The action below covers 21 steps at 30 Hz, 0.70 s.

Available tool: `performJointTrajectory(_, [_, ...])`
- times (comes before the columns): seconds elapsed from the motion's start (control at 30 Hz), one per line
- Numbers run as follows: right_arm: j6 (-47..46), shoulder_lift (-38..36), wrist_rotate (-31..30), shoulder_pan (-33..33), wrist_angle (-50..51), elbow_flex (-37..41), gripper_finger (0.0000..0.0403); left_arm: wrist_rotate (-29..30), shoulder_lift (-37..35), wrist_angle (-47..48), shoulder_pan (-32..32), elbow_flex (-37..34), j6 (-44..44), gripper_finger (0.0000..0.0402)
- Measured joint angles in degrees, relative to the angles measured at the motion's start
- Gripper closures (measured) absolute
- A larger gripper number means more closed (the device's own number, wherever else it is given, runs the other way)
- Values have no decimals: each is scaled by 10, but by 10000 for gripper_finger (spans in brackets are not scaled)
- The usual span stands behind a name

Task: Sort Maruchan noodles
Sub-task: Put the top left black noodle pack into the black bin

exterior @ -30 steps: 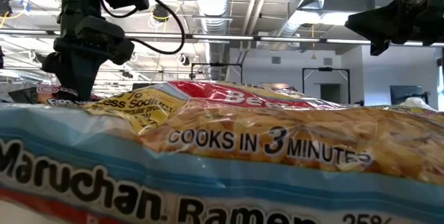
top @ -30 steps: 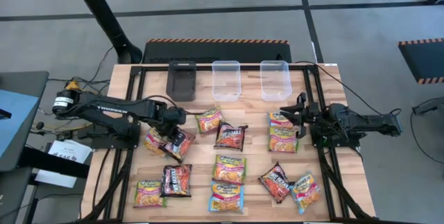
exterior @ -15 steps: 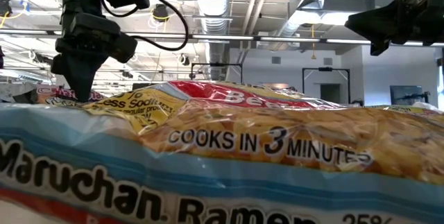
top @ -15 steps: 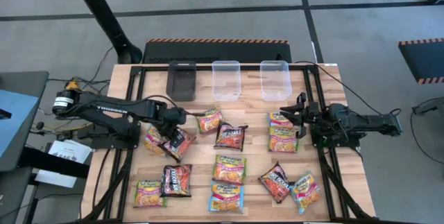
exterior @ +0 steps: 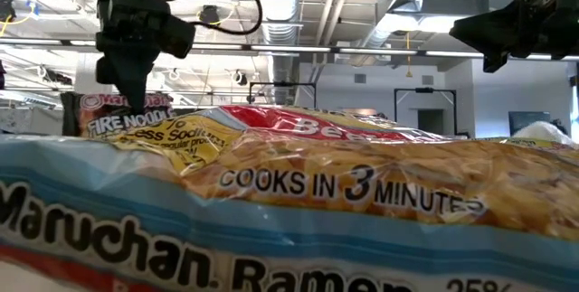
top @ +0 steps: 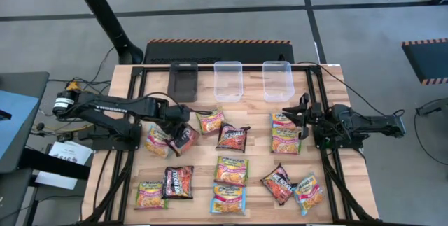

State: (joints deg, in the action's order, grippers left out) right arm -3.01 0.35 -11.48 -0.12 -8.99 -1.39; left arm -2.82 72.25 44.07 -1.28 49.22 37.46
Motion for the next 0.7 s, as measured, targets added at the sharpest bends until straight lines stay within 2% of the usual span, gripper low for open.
performJointTrajectory(0.13, [0, 0, -22, 0, 0, 0, 303, 12, 0, 3, 0, 7, -20, 401])
performJointTrajectory(0.47, [0, 0, -34, 0, 0, 0, 303, 60, 0, 24, -2, 37, -74, 401])
performJointTrajectory(0.7, [0, 0, -37, 0, 0, 0, 303, 72, 0, 54, -29, 70, -114, 401])
